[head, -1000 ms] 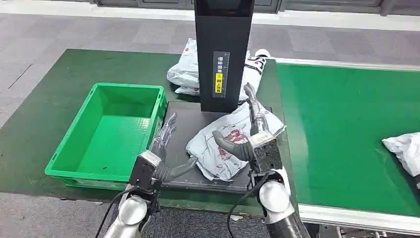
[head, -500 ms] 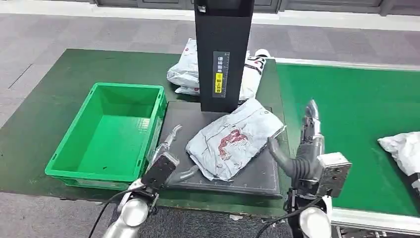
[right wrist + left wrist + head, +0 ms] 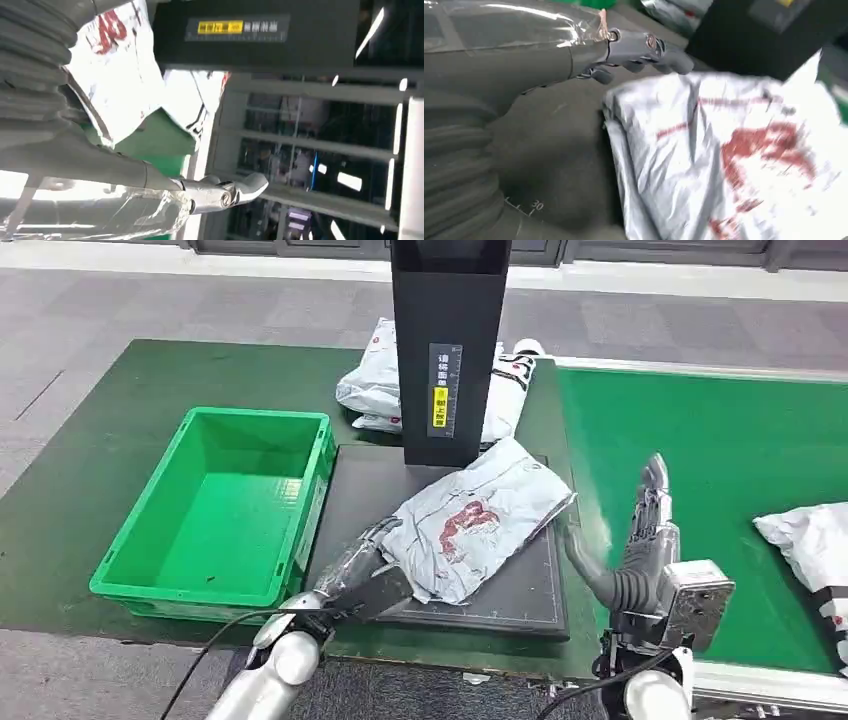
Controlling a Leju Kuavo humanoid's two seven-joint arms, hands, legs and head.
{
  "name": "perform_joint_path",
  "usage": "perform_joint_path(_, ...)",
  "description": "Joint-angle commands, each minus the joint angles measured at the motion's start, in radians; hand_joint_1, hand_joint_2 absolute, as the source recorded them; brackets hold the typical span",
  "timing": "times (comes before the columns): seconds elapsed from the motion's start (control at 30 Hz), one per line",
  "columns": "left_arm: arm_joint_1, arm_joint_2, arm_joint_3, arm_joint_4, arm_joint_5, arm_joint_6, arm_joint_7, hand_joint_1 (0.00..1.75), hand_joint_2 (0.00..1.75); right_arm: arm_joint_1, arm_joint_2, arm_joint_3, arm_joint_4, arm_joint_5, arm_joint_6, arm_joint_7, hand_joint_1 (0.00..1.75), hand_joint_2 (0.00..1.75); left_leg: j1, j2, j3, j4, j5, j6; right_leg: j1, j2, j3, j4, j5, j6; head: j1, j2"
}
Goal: Moved the parcel from conveyor to table for the left to box.
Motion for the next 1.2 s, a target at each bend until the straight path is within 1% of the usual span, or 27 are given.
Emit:
perform_joint_path(0.03, -0.182, -0.017, -0.077, 0.338, -0.133, -0.037, 0.038, 1.75, 1.75, -0.029, 0.037, -0.032, 0.05, 0.002, 0.045, -0.015, 0.0, 1.75, 0.0, -0.002, 0.001, -0.001, 0.001, 0.0, 0.0, -0.002, 0.002, -0.001, 0.0, 0.0, 0.0, 0.0)
perform_joint_path(0.07, -0.19, -0.023, -0.078, 0.355, -0.14, -0.04, 0.038, 1.75, 1.75, -0.029, 0.04, -0.034, 0.044, 0.004, 0.049, -0.015, 0.0, 1.75, -0.001, -0.003, 0.003, -0.003, 0.002, 0.001, -0.001, -0.004, 0.004, -0.002, 0.0, 0.0, 0.0, 0.0)
perform_joint_path(0.1, -0.2, -0.034, -0.07, 0.383, -0.12, -0.067, 0.009, 1.75, 1.75, -0.028, 0.047, -0.04, 0.037, 0.008, 0.053, -0.025, 0.0, 1.75, -0.001, -0.002, 0.002, -0.001, 0.001, 0.001, 0.0, -0.003, 0.003, -0.001, 0.0, 0.0, 0.0, 0.0)
perform_joint_path(0.13, -0.202, -0.037, -0.062, 0.394, -0.097, -0.087, -0.016, 1.75, 1.75, -0.029, 0.05, -0.044, 0.036, -0.015, 0.072, -0.031, 0.0, 1.75, -0.001, -0.002, 0.003, -0.003, 0.001, 0.001, -0.001, -0.003, 0.003, -0.001, 0.0, 0.0, 0.0, 0.0)
perform_joint_path(0.17, -0.205, -0.037, -0.069, 0.409, -0.091, -0.095, -0.039, 1.75, 1.75, -0.024, 0.057, -0.059, 0.027, -0.075, 0.111, -0.038, 0.0, 1.75, -0.001, -0.001, 0.002, -0.002, 0.001, 0.001, -0.001, -0.002, 0.003, -0.001, 0.0, 0.0, 0.0, 0.0)
perform_joint_path(0.37, -0.204, -0.038, -0.07, 0.411, -0.092, -0.095, -0.04, 1.75, 1.75, -0.021, 0.054, -0.063, 0.024, -0.079, 0.114, -0.039, 0.0, 1.75, -0.001, 0.0, 0.004, -0.003, 0.001, 0.001, -0.001, -0.001, 0.004, -0.002, 0.0, 0.0, 0.0, 0.0)
perform_joint_path(0.6, -0.204, -0.038, -0.07, 0.411, -0.092, -0.095, -0.04, 1.75, 1.75, -0.021, 0.054, -0.063, 0.024, -0.079, 0.114, -0.039, 0.0, 1.75, -0.002, 0.0, 0.004, -0.004, 0.001, 0.001, -0.001, -0.001, 0.004, -0.002, 0.0, 0.0, 0.0, 0.0)
perform_joint_path(0.63, -0.204, -0.038, -0.07, 0.411, -0.092, -0.095, -0.04, 1.75, 1.75, -0.021, 0.054, -0.063, 0.024, -0.079, 0.114, -0.039, 0.0, 1.75, -0.001, 0.0, 0.002, -0.001, 0.0, 0.0, -0.001, 0.0, 0.002, 0.0, 0.0, 0.0, 0.0, 0.0)
perform_joint_path(1.2, -0.204, -0.038, -0.07, 0.411, -0.092, -0.095, -0.04, 1.75, 1.75, -0.021, 0.054, -0.063, 0.024, -0.079, 0.114, -0.039, 0.0, 1.75, -0.001, 0.0, 0.003, -0.002, 0.001, 0.001, -0.001, 0.0, 0.004, -0.001, 0.0, 0.0, 0.0, 0.0)
